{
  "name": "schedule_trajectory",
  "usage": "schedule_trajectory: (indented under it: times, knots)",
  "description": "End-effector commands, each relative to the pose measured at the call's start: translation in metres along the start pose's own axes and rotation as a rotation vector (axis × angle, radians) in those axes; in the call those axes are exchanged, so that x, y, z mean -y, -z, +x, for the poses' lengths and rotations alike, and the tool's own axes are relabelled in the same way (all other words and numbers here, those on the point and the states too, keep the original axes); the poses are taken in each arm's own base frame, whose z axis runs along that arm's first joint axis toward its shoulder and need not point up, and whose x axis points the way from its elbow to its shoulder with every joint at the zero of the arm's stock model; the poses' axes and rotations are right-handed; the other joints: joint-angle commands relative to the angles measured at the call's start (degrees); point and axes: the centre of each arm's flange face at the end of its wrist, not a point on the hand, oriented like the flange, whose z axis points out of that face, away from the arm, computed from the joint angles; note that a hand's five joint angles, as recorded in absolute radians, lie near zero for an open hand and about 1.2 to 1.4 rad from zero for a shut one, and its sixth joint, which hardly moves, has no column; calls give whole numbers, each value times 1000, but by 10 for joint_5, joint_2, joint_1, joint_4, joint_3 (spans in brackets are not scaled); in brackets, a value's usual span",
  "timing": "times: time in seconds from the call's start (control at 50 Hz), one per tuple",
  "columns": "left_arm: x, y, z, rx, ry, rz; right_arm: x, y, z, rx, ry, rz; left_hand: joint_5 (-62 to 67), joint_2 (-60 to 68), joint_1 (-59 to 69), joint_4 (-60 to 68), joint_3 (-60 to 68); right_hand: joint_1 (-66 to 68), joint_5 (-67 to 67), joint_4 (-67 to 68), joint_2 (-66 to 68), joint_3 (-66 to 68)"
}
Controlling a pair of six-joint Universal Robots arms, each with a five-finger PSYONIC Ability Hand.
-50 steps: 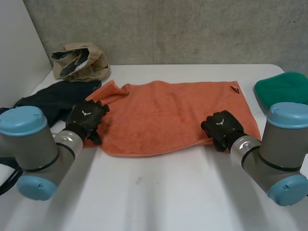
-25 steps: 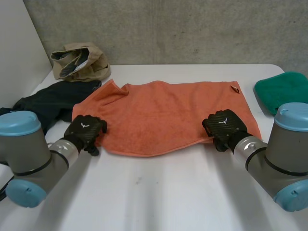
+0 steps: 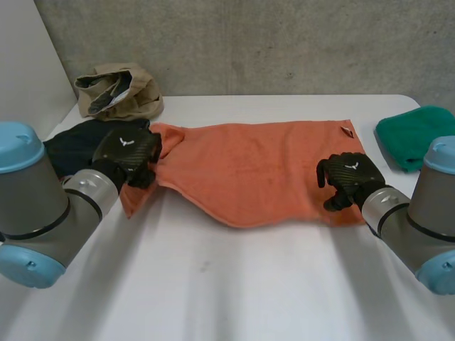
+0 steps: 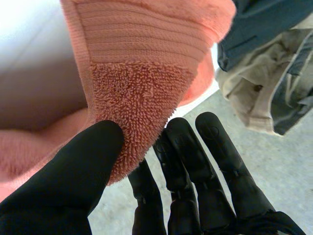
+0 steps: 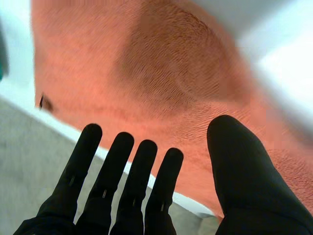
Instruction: Fold the laundry.
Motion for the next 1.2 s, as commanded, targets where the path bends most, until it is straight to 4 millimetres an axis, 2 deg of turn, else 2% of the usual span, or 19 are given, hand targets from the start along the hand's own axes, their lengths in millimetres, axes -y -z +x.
schedule_trajectory:
  times: [0.02,0.08,0.2,0.28,0.32,0.38,0.44,0.52,0.66,1.08,1.16,1.2]
  knots:
    - [6,-2,-6,44,13,-2,-17,-8,12,-28,-207,-113,142,116,137,113,119,-48,-39,-47,-44,-48]
    - [8,-1,-5,42,22,-9,-23,-10,15,-33,-220,-129,142,116,137,113,119,-95,-86,-94,-91,-95]
    - [11,0,-2,33,31,-7,-22,-9,16,-22,-219,-128,142,116,137,113,119,-110,-101,-110,-106,-110]
    - [14,-1,-2,36,30,1,-6,-6,26,-37,-166,-80,142,116,137,113,119,-110,-101,-110,-106,-110]
    - [15,-1,-4,39,30,3,3,-4,40,-59,-63,-57,142,116,137,113,119,-119,-110,-118,-114,-119]
    - [18,0,-7,50,33,8,5,-2,59,-67,123,-68,142,116,137,113,119,-164,-155,-163,-160,-164]
    - [20,0,-11,60,36,15,-1,2,68,-28,299,-118,142,116,137,113,119,-164,-155,-163,-160,-164]
    - [21,0,-11,62,45,17,-16,0,74,24,411,-193,142,116,137,113,119,-156,-147,-155,-152,-156]
    - [17,-1,-11,60,61,6,-33,-10,79,41,355,-220,142,116,137,113,119,-144,-135,-143,-140,-144]
    - [9,-4,-21,80,95,-15,-48,-40,95,-24,315,-152,142,116,137,113,119,-46,-37,-46,-42,-46]
    - [9,-4,-22,79,99,-18,-44,-45,98,-42,290,-125,142,116,137,113,119,85,94,85,89,84]
    - [9,-2,-22,79,102,-24,-40,-48,102,-65,260,-92,142,116,137,113,119,301,310,302,305,301]
